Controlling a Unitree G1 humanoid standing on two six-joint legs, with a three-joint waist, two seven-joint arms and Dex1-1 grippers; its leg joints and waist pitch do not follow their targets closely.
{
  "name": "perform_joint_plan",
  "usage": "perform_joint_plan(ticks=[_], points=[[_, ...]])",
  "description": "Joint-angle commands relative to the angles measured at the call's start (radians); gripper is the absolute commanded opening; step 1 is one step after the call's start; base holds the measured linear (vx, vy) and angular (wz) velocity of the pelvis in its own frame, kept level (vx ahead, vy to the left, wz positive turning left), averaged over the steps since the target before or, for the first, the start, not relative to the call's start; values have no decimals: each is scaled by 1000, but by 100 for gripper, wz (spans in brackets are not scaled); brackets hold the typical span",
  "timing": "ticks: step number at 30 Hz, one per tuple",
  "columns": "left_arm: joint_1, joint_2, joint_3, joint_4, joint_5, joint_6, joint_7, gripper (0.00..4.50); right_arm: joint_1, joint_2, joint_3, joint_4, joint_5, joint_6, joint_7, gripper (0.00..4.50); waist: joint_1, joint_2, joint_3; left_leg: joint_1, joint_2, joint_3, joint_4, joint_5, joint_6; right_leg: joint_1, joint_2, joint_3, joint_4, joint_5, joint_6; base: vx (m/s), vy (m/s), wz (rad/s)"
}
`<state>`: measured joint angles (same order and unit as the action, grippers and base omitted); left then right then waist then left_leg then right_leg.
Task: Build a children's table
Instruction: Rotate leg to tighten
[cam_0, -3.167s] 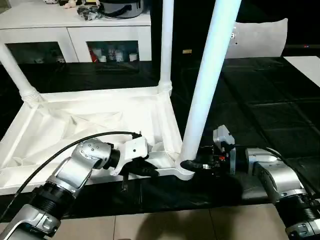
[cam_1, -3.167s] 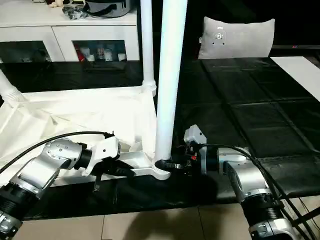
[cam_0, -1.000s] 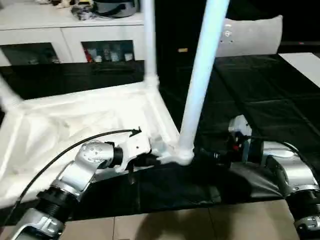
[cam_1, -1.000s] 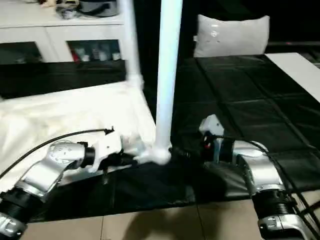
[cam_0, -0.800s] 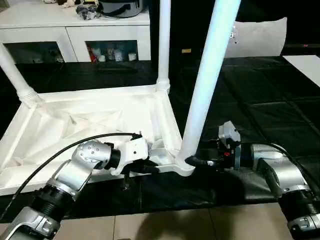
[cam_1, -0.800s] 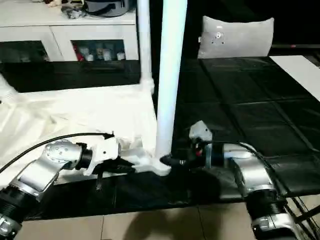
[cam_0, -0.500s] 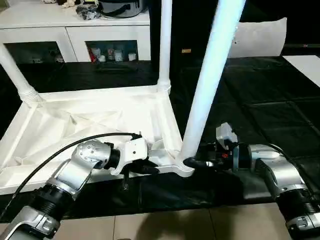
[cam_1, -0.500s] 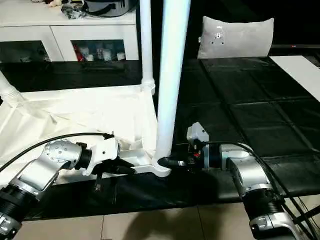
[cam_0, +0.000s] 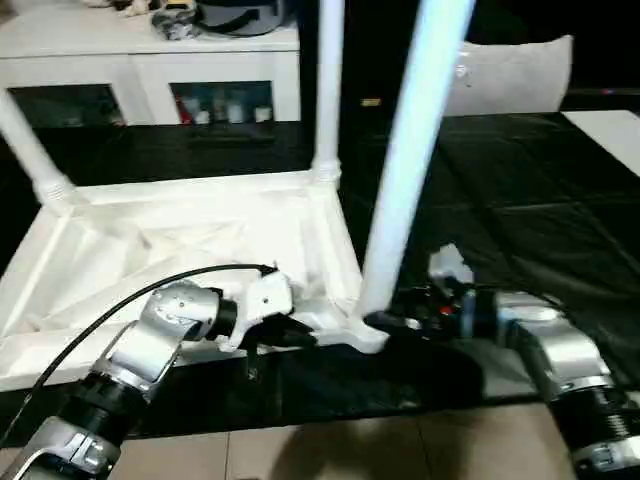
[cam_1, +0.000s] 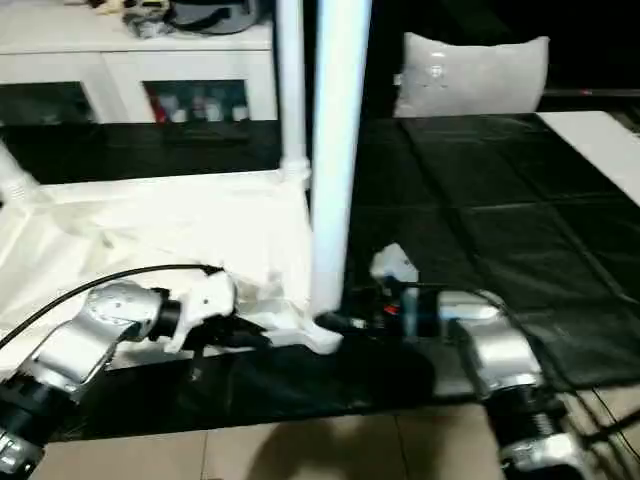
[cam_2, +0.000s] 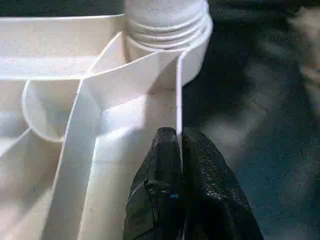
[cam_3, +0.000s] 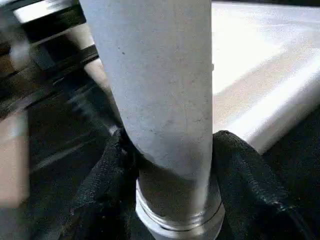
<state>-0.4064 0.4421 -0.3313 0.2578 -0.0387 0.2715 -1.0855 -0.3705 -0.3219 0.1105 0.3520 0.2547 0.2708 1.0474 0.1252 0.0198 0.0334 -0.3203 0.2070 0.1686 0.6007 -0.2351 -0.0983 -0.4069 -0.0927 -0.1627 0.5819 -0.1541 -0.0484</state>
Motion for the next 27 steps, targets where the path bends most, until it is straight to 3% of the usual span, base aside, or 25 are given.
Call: perform_joint_plan(ticks=[1, 2, 4, 5, 8, 9, 13, 15, 19, 21, 27], points=[[-5, -67, -21, -48, -19, 60, 63, 0, -11, 46, 7, -9, -27, 56, -133, 195, -7, -10, -43, -11, 12, 0, -70, -151, 30, 56, -65, 50, -107, -551, 5, 0, 0, 0], [-9, -91, -6, -50, -12, 93, 113, 0, -17, 69, -2, -11, -42, 75, -194, 195, -18, -8, -41, -5, 9, -2, -69, -177, 24, 55, -63, 41, -119, -596, 31, 0, 0, 0], [-16, -129, 15, -50, 6, 144, 194, 0, -30, 109, -25, -11, -61, 122, -304, 194, -34, -9, -44, -5, 8, -7, -68, -197, 23, 57, -62, 32, -127, -602, 54, 0, 0, 0], [-22, -153, 28, -45, 19, 171, 245, 0, -40, 133, -42, -7, -73, 148, -375, 194, -45, -9, -46, -13, 8, -10, -71, -193, 24, 63, -60, 32, -123, -578, 58, 0, 0, 0], [-30, -184, 45, -36, 35, 206, 309, 0, -54, 161, -63, 3, -89, 174, -464, 194, -63, -8, -51, -16, 11, -14, -74, -178, 33, 68, -62, 34, -119, -515, 40, 0, 0, 0], [-49, -252, 74, -17, 53, 249, 423, 0, -69, 192, -76, 12, -118, 163, -558, 194, -68, -11, -53, -18, 14, -11, -73, -153, 36, 66, -63, 40, -112, -477, 23, 0, 0, 0], [-61, -310, 70, -24, 55, 268, 470, 0, -76, 205, -81, 16, -131, 128, -596, 194, -60, -14, -59, -20, 19, -9, -71, -74, 62, 65, -66, 55, -94, -375, -32, 0, 0, 0], [-54, -305, 55, -37, 56, 252, 454, 0, -70, 205, -87, -2, -113, 130, -576, 262, -58, -20, -64, -27, 21, -9, -69, -26, 84, 69, -67, 63, -75, -295, -69, 0, 0, 0], [-46, -291, 45, -49, 58, 227, 441, 0, -60, 190, -87, -30, -97, 125, -537, 284, -50, -19, -64, -32, 18, -5, -62, 37, 120, 68, -67, 69, -58, -192, -115, 0, 0, 0], [-38, -266, 41, -59, 49, 196, 407, 0, -51, 130, -82, -44, -87, 141, -469, 304, -44, -25, -64, -35, 16, -3, -61, 28, 122, 72, -66, 71, -57, -223, -102, 0, 0, 0], [-31, -187, 18, -53, 57, 144, 317, 0, -37, 20, -84, -60, -65, 118, -314, 353, -31, -19, -60, -30, 17, -2, -63, -14, 112, 67, -64, 69, -69, -296, -73, 0, 0, 0]])
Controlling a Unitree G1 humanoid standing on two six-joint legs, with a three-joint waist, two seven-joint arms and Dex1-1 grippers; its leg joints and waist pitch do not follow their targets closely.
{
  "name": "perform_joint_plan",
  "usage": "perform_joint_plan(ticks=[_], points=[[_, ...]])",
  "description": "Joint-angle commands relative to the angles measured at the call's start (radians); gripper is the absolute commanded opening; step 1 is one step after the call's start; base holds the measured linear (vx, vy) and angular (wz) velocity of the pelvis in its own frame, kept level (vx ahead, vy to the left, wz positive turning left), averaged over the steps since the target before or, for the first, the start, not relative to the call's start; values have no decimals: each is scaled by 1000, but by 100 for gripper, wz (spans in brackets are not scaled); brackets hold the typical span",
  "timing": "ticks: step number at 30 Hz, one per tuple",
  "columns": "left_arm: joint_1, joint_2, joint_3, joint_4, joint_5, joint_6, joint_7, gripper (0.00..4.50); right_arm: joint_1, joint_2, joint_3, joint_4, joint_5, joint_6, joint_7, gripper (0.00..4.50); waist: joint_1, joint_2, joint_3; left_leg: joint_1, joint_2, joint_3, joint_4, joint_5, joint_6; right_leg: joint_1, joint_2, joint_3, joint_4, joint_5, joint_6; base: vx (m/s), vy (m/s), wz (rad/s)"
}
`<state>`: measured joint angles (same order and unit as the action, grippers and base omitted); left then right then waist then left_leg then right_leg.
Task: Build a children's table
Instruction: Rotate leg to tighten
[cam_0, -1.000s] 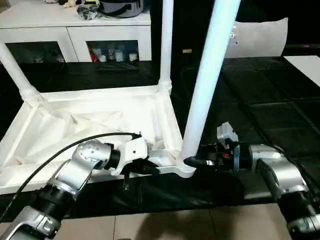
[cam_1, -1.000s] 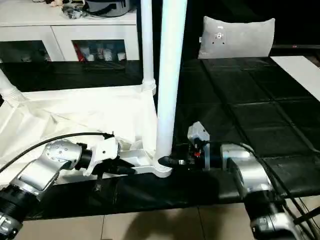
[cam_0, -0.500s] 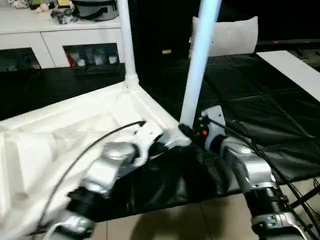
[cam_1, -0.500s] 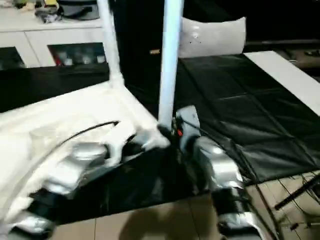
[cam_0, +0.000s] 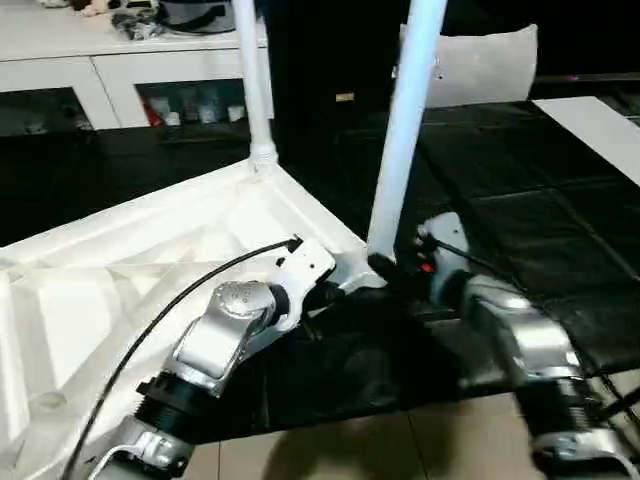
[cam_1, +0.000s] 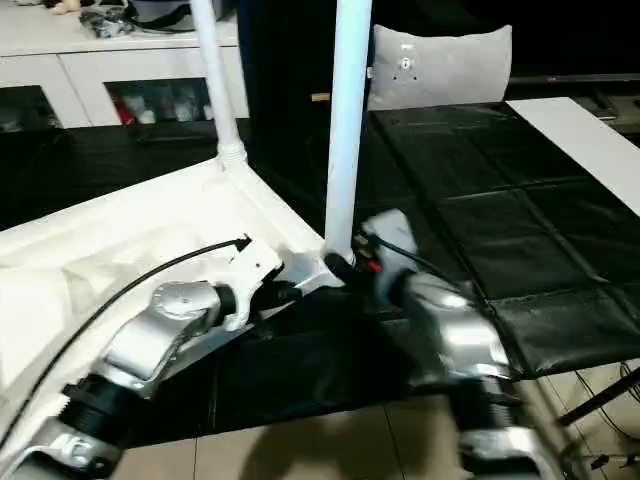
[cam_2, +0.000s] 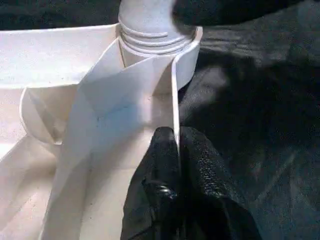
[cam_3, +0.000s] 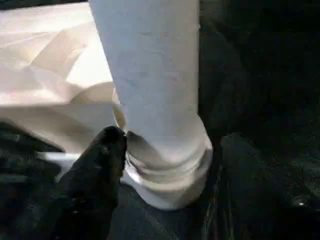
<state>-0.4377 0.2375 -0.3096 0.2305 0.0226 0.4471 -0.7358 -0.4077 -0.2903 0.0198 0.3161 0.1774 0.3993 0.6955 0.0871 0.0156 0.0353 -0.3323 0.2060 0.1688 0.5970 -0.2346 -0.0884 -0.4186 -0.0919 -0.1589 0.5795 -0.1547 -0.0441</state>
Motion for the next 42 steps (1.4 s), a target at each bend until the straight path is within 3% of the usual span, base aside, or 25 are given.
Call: perform_joint_plan(ticks=[1, 5, 7, 12, 13, 17, 24, 33, 37, 38, 41, 42], points=[[1, 34, -9, -23, -2, -46, -50, 0, 2, -32, 10, -27, 16, -18, 69, 360, 7, -15, -62, -18, 18, -1, -59, -17, 102, 78, -64, 66, -66, -296, -76, 0, 0, 0], [1, 78, -21, -18, -6, -85, -111, 0, 3, -85, 24, -38, 30, -30, 155, 384, 10, -18, -62, -17, 21, -2, -59, -19, 103, 78, -63, 66, -62, -286, -83, 0, 0, 0], [6, 149, -50, -19, -9, -141, -217, 0, 3, -151, 45, -57, 59, -37, 289, 384, 13, -18, -63, -16, 22, -3, -59, -15, 108, 77, -64, 66, -60, -279, -89, 0, 0, 0], [24, 247, -99, -39, -23, -209, -381, 0, 3, -209, 88, -56, 75, -87, 458, 384, 23, -19, -61, -13, 27, -2, -59, -23, 112, 75, -67, 68, -55, -276, -111, 0, 0, 0], [26, 259, -105, -44, -25, -215, -402, 0, 3, -211, 92, -56, 81, -87, 475, 359, 25, -18, -60, -11, 29, -2, -60, -23, 110, 73, -66, 70, -54, -275, -115, 0, 0, 0], [22, 293, -129, -38, -26, -266, -473, 0, 6, -219, 123, -66, 109, -78, 563, 327, 35, -16, -60, -10, 33, -1, -61, -29, 98, 73, -67, 71, -52, -272, -126, 0, 0, 0], [9, 301, -142, -28, -33, -291, -520, 0, 4, -189, 148, -49, 119, -87, 598, 273, 48, -17, -61, -10, 29, -1, -63, -48, 67, 74, -68, 72, -56, -308, -102, 0, 0, 0], [11, 300, -142, -22, -40, -297, -532, 0, 3, -180, 188, -47, 130, -61, 651, 208, 51, -21, -62, -11, 29, -2, -63, -44, 62, 74, -67, 72, -56, -307, -92, 0, 0, 0], [21, 301, -136, -28, -44, -288, -531, 0, 7, -181, 189, -53, 133, -51, 659, 200, 51, -23, -62, -10, 29, -2, -63, -46, 59, 73, -66, 71, -56, -311, -88, 0, 0, 0], [27, 299, -131, -32, -49, -281, -527, 0, 12, -180, 187, -60, 137, -44, 660, 199, 50, -28, -63, -10, 30, -2, -63, -45, 59, 74, -67, 72, -55, -310, -86, 0, 0, 0], [40, 284, -113, -46, -61, -241, -502, 0, 26, -166, 178, -83, 147, -25, 630, 199, 50, -28, -61, -10, 30, -1, -64, -55, 55, 73, -67, 72, -58, -321, -84, 0, 0, 0], [41, 262, -95, -57, -70, -175, -459, 0, 27, -138, 171, -82, 126, -5, 546, 199, 47, -27, -62, -9, 31, -1, -65, -55, 50, 73, -67, 73, -57, -320, -83, 0, 0, 0]])
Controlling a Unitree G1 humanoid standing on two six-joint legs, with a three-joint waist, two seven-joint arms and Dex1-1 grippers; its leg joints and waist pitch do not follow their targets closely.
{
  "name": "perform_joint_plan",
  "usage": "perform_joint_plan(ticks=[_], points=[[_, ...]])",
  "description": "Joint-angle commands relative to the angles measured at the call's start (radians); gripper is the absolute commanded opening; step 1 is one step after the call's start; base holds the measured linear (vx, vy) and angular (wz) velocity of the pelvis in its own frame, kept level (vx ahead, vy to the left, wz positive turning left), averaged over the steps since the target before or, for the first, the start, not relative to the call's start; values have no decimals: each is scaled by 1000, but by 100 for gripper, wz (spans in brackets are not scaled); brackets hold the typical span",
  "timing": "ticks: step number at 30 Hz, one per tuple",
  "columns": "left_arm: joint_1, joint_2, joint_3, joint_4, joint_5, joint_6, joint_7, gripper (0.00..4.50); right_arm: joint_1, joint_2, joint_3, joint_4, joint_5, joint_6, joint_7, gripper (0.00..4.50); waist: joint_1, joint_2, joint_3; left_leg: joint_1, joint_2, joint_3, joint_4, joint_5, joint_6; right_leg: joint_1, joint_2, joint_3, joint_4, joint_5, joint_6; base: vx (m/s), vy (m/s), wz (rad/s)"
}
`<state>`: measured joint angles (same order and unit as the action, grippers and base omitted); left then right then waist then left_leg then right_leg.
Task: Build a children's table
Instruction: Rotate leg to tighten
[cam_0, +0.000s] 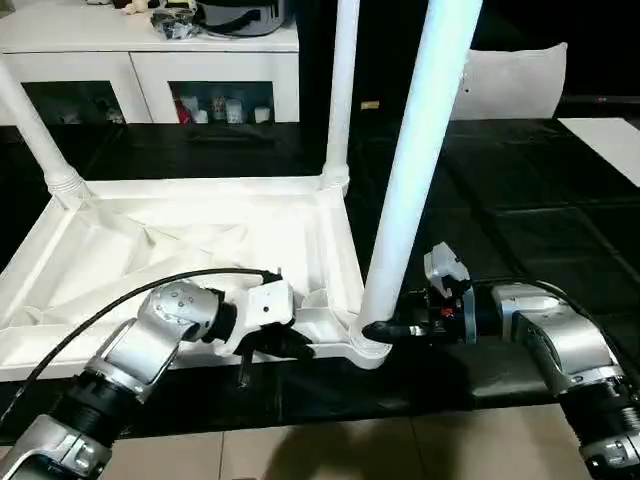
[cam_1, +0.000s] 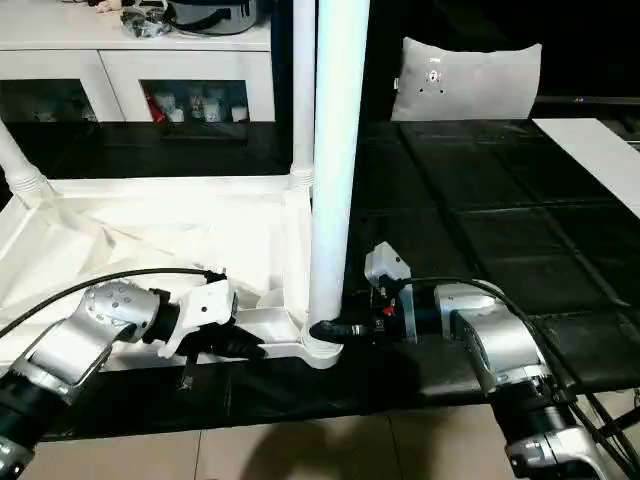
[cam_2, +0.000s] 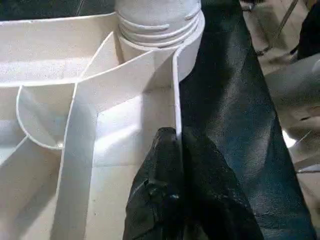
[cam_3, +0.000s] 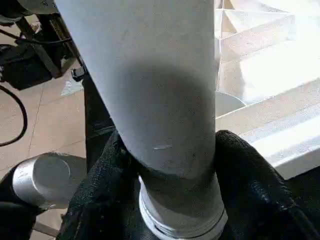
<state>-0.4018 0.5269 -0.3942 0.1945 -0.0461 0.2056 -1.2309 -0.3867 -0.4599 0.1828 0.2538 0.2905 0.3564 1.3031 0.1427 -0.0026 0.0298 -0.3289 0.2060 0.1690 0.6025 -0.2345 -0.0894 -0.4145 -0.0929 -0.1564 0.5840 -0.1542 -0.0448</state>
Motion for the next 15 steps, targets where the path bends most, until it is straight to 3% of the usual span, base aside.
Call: perform_joint_plan(ticks=[1, 4, 5, 6, 8, 10, 11, 13, 15], points=[[5, -27, -10, -21, -1, 67, 36, 0, 6, 32, 8, -19, 13, 38, -62, 199, -10, -9, -55, -12, 31, -2, -72, -57, 48, 69, -67, 69, -63, -327, -82, 0, 0, 0], [-10, -114, 54, -19, -18, 188, 187, 0, -20, 118, -27, 22, -56, 88, -308, 199, -23, -8, -42, -3, 16, 1, -72, -132, 14, 65, -63, 56, -97, -504, -22, 0, 0, 0], [-10, -114, 54, -19, -18, 188, 187, 0, -20, 118, -27, 22, -56, 88, -308, 198, -27, -9, -40, -1, 12, 0, -71, -147, 10, 64, -63, 50, -104, -544, -3, 0, 0, 0], [-19, -159, 81, -20, -22, 234, 261, 0, -37, 165, -54, 41, -77, 126, -429, 198, -35, -4, -42, 1, 7, -3, -69, -163, 7, 66, -63, 45, -111, -583, 26, 0, 0, 0], [-30, -200, 107, -13, -18, 280, 335, 0, -52, 201, -75, 61, -102, 141, -531, 197, -51, -2, -47, -1, 12, -8, -71, -166, 5, 69, -61, 39, -113, -555, 33, 0, 0, 0], [-47, -257, 143, 6, 2, 318, 445, 0, -78, 255, -110, 107, -141, 151, -694, 197, -70, -1, -48, -10, 16, -10, -74, -151, -1, 71, -58, 42, -107, -503, 19, 0, 0, 0], [-60, -298, 173, 22, 12, 332, 524, 0, -93, 289, -135, 136, -140, 160, -769, 197, -79, -2, -50, -4, 11, -9, -70, -158, -1, 67, -59, 41, -108, -500, 10, 0, 0, 0], [-63, -317, 182, 22, 12, 344, 547, 0, -93, 301, -133, 138, -146, 139, -783, 197, -83, -6, -53, -9, 8, -10, -70, -147, 16, 73, -61, 41, -108, -489, 10, 0, 0, 0], [-71, -349, 182, 20, 13, 346, 574, 0, -86, 325, -130, 136, -149, 79, -791, 197, -82, -10, -56, -12, 13, -7, -70, -102, 41, 71, -62, 52, -95, -417, -19, 0, 0, 0]])
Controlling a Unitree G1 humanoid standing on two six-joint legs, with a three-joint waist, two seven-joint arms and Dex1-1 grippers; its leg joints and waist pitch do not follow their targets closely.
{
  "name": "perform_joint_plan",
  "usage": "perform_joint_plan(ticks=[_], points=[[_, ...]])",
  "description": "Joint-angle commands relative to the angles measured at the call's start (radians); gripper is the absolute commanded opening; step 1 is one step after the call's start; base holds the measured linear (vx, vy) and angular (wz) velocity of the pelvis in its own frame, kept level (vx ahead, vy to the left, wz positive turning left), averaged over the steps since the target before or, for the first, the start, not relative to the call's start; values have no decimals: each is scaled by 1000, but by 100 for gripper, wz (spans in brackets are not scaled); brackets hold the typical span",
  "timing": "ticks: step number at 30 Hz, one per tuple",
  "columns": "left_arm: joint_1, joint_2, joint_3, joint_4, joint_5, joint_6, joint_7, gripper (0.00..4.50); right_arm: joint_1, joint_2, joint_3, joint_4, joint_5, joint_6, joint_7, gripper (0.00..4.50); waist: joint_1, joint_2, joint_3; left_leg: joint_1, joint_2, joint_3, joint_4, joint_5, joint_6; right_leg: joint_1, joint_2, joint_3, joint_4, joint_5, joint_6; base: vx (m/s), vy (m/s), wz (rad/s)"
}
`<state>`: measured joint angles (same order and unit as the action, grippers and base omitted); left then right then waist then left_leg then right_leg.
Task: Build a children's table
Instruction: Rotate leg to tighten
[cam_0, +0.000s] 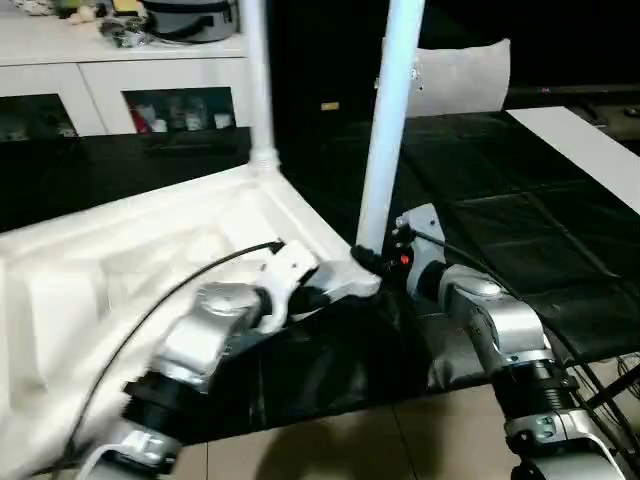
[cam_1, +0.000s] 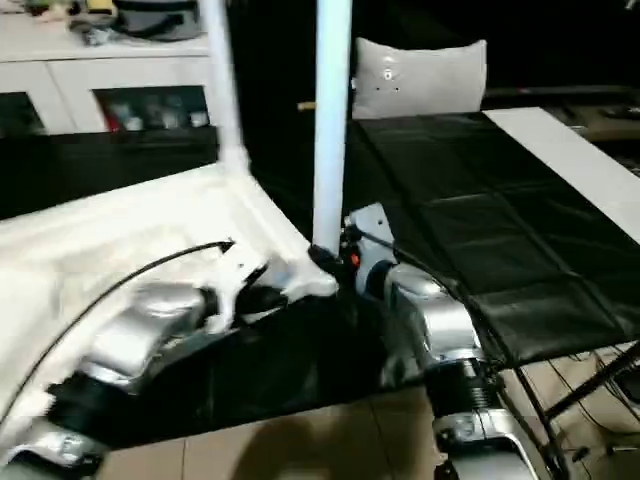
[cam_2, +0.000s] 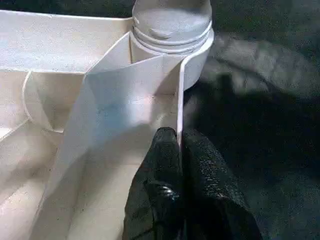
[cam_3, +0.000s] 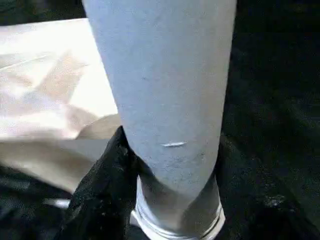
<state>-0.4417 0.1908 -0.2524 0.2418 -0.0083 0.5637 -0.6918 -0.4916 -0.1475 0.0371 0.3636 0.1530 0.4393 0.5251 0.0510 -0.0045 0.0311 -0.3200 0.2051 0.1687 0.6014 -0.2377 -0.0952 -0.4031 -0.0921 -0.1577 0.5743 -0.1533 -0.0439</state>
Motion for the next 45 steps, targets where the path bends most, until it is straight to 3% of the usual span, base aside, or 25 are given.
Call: perform_joint_plan(ticks=[1, 2, 5, 9, 14, 18, 22, 27, 29, 32, 39, 41, 45], points=[[-32, -18, 36, -30, -24, -10, 36, 0, 22, 16, 18, 22, -14, -15, -13, 230, 11, -9, -58, -22, 14, -7, -69, -85, 53, 60, -63, 55, -81, -399, -29, 0, 0, 0], [-32, -17, 33, -29, -23, -14, 34, 0, 22, 17, 17, 21, -12, -16, -11, 263, 15, -7, -60, -24, 15, -6, -68, -56, 62, 62, -63, 59, -72, -356, -46, 0, 0, 0], [-28, -8, 6, -47, -11, -27, 13, 0, 27, 20, 2, 12, 6, -21, 4, 273, 23, -8, -64, -28, 20, -7, -66, 20, 86, 67, -63, 67, -47, -220, -96, 0, 0, 0], [-13, 31, -15, -66, -9, -61, -35, 0, 38, -24, 8, 0, 20, -41, 69, 313, 26, -4, -67, -32, 21, -7, -60, 63, 113, 67, -63, 67, -35, -132, -145, 0, 0, 0], [-11, 81, -37, -51, -5, -114, -106, 0, 56, -89, 30, -6, 19, -79, 171, 354, 26, -8, -60, -31, 21, -2, -64, -2, 106, 67, -65, 67, -50, -239, -119, 0, 0, 0], [-11, 162, -73, -16, 5, -195, -223, 0, 70, -166, 28, -17, 50, -106, 313, 382, 32, -8, -59, -27, 24, -3, -64, -16, 102, 63, -63, 69, -50, -245, -115, 0, 0, 0], [-9, 245, -109, -11, 5, -262, -337, 0, 82, -269, 79, -46, 46, -117, 470, 415, 45, -11, -55, -22, 27, -2, -66, -40, 100, 60, -64, 71, -51, -278, -107, 0, 0, 0], [5, 305, -141, -40, -21, -308, -476, 0, 78, -327, 112, -39, 42, -147, 586, 415, 56, -12, -56, -21, 31, -3, -66, -35, 83, 58, -68, 73, -44, -262, -125, 0, 0, 0], [6, 320, -154, -42, -25, -324, -514, 0, 73, -338, 119, -34, 50, -169, 632, 388, 61, -7, -57, -19, 33, -3, -65, -29, 82, 57, -68, 75, -39, -231, -141, 0, 0, 0], [1, 331, -174, -39, -31, -336, -556, 0, 65, -349, 126, -21, 72, -188, 692, 369, 67, -12, -57, -21, 32, -1, -65, -30, 84, 60, -67, 75, -36, -215, -153, 0, 0, 0], [7, 334, -174, -43, -34, -343, -574, 0, 80, -351, 159, -37, 95, -174, 775, 311, 70, -15, -49, -20, 26, -1, -68, -105, 58, 57, -67, 70, -65, -411, -71, 0, 0, 0], [7, 334, -174, -43, -34, -344, -574, 0, 81, -350, 160, -38, 96, -174, 777, 306, 71, -15, -50, -18, 26, -3, -68, -101, 55, 57, -67, 69, -66, -421, -61, 0, 0, 0], [8, 335, -175, -40, -34, -350, -580, 0, 80, -338, 157, -28, 106, -170, 788, 269, 72, -11, -53, -19, 28, -4, -68, -80, 55, 58, -65, 70, -58, -375, -74, 0, 0, 0]])
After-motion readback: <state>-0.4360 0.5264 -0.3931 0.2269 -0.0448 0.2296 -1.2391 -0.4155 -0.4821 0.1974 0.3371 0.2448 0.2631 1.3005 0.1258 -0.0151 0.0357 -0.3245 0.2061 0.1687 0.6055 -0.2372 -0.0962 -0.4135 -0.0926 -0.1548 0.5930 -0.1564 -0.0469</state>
